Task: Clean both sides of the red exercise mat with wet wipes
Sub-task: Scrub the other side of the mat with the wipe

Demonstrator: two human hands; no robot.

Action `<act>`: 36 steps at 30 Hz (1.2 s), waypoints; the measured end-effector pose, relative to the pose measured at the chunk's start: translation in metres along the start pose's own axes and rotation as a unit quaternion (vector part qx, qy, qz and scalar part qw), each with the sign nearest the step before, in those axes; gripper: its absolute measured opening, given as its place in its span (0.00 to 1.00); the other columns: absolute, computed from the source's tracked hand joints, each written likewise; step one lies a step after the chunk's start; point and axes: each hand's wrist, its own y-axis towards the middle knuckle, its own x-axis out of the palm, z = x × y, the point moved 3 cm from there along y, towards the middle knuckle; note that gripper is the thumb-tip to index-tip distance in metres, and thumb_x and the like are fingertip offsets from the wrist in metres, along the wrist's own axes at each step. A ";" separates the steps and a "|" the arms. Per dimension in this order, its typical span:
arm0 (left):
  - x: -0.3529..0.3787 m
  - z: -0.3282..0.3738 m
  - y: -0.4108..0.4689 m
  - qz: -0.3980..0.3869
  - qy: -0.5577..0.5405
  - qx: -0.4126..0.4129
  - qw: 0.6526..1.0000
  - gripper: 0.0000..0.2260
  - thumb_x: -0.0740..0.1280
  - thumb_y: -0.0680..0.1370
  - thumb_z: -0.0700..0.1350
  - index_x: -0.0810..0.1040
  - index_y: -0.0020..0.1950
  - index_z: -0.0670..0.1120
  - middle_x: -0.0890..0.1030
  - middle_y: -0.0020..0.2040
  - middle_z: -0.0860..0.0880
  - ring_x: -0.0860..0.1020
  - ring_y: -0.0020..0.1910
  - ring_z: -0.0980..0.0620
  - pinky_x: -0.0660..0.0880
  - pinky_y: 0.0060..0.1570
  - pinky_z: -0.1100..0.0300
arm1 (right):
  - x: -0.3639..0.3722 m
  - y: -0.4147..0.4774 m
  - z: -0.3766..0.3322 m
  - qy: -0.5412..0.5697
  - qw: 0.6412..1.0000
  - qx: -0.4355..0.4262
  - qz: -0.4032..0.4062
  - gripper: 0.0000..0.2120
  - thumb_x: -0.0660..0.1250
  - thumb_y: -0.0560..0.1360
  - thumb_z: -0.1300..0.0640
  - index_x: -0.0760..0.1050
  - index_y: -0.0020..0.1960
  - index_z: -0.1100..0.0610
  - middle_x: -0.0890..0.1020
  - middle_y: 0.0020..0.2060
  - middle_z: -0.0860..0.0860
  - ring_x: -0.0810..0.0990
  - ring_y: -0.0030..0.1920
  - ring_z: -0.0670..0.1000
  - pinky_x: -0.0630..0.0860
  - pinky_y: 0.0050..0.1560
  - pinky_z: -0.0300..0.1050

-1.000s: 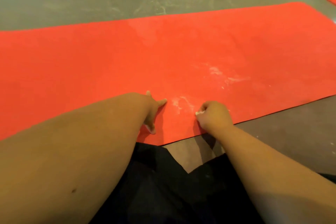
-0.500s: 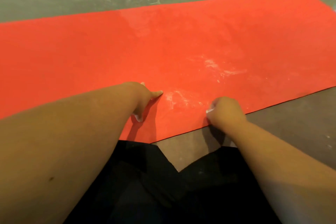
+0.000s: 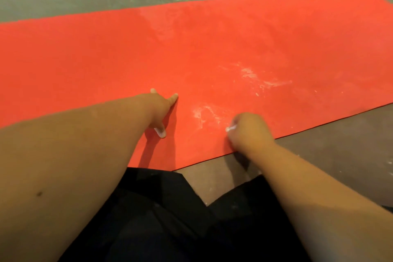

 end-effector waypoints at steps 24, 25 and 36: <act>-0.011 0.006 0.004 -0.021 0.010 0.014 1.000 0.58 0.76 0.69 0.57 0.29 0.76 0.52 0.43 0.75 0.29 0.71 0.67 0.37 0.71 0.58 0.51 | 0.000 0.027 -0.030 0.030 0.990 -0.136 0.016 0.09 0.64 0.74 0.61 0.83 0.49 0.56 0.84 0.47 0.57 0.80 0.50 0.58 0.75 0.48 0.45; -0.011 0.006 0.003 -0.023 0.009 0.015 1.000 0.58 0.76 0.68 0.57 0.29 0.76 0.52 0.44 0.75 0.28 0.71 0.67 0.37 0.71 0.58 0.51 | -0.002 0.037 -0.034 0.043 0.990 -0.128 0.035 0.10 0.64 0.74 0.62 0.83 0.48 0.56 0.84 0.45 0.58 0.81 0.49 0.59 0.76 0.48 0.46; -0.012 0.004 0.005 -0.022 0.022 0.026 0.999 0.58 0.76 0.69 0.56 0.30 0.76 0.51 0.51 0.75 0.29 0.64 0.72 0.36 0.70 0.61 0.48 | -0.001 0.020 -0.020 0.003 0.982 -0.187 -0.023 0.11 0.63 0.76 0.61 0.82 0.52 0.54 0.82 0.52 0.53 0.79 0.54 0.55 0.74 0.53 0.46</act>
